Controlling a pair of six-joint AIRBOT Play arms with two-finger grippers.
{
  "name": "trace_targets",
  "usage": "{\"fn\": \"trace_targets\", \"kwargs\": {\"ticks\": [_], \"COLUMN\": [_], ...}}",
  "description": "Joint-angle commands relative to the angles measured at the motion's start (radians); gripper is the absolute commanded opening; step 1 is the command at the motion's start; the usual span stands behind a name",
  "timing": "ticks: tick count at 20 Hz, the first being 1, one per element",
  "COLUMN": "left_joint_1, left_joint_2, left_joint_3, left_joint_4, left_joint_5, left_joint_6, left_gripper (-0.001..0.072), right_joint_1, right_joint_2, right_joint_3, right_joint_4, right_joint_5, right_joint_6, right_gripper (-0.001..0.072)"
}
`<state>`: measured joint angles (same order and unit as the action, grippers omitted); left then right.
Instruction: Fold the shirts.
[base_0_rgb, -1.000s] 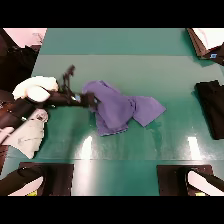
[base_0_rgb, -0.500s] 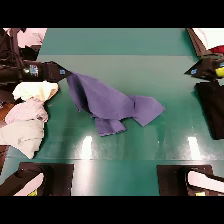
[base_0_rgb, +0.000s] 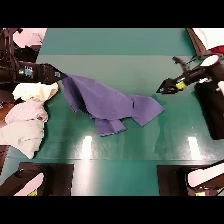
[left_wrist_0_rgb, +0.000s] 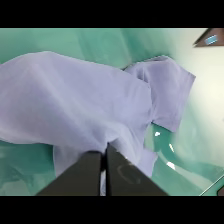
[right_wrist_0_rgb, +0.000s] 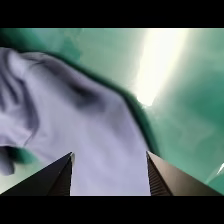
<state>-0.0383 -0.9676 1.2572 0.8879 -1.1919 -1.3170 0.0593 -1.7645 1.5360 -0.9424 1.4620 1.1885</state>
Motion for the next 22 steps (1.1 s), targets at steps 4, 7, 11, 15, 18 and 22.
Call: {"fn": "trace_targets", "kwargs": {"ticks": [4, 7, 11, 15, 18, 22], "left_joint_1": [0.001, 0.001, 0.001, 0.001, 0.001, 0.001], "left_joint_2": [-0.002, -0.002, -0.002, 0.003, 0.004, 0.005], "left_joint_3": [0.001, 0.001, 0.011, 0.197, 0.438, 0.733], "left_joint_4": [0.004, 0.004, 0.004, 0.028, 0.049, 0.048], "left_joint_5": [-0.005, -0.002, 0.005, 0.006, 0.002, -0.007], "left_joint_6": [-0.019, -0.019, -0.019, -0.019, -0.019, -0.019], "left_gripper": [0.0023, 0.0023, 0.0023, 0.0022, 0.0022, 0.0022], "right_joint_1": [0.079, 0.108, 0.132, 0.084, 0.005, -0.097], "right_joint_2": [-0.108, -0.108, -0.103, 0.063, 0.246, 0.466], "right_joint_3": [0.000, 0.001, 0.042, 0.208, 0.380, 0.576], "right_joint_4": [0.000, 0.000, 0.001, 0.000, 0.000, 0.000], "right_joint_5": [-0.067, -0.054, 0.032, 0.060, 0.001, -0.146], "right_joint_6": [-0.023, -0.023, -0.023, -0.016, 0.060, 0.098], "right_gripper": [0.0522, 0.0437, 0.0015, 0.0014, 0.0014, 0.0015]}}
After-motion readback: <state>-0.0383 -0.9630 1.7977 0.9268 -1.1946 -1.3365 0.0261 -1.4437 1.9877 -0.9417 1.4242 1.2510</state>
